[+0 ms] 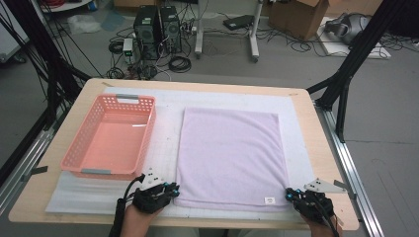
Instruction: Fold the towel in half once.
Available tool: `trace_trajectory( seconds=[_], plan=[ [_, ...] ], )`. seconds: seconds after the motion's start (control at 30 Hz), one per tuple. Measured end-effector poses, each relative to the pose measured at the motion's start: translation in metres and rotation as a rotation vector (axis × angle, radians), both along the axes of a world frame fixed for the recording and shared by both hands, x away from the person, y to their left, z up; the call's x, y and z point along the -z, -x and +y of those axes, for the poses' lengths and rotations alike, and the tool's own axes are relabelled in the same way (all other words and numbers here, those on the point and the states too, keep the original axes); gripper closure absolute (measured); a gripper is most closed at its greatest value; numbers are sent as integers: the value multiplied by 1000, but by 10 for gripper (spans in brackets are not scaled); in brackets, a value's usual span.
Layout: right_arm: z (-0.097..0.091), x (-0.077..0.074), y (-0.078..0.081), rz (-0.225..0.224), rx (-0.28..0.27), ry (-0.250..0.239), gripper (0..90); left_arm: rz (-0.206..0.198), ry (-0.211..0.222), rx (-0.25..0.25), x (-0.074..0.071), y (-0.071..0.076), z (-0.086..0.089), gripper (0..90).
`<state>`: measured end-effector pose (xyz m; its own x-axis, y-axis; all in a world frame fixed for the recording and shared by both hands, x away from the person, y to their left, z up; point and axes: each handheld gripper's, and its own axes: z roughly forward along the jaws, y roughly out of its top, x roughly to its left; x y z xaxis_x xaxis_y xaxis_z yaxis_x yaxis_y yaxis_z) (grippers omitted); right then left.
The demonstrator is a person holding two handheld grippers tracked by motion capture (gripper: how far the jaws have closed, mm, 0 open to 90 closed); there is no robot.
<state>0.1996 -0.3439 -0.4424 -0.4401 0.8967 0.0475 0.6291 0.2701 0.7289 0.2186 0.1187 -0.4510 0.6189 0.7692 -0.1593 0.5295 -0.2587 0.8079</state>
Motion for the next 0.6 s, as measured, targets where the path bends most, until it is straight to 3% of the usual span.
trace_trajectory(
  seconds=[0.3,0.6],
  plan=[
    [-1,-1,1,-7,3,-11,859,-46,25,15,-5,2,2,843],
    [-1,-2,2,-5,6,-15,859,-54,45,31,-8,4,1,872]
  ],
)
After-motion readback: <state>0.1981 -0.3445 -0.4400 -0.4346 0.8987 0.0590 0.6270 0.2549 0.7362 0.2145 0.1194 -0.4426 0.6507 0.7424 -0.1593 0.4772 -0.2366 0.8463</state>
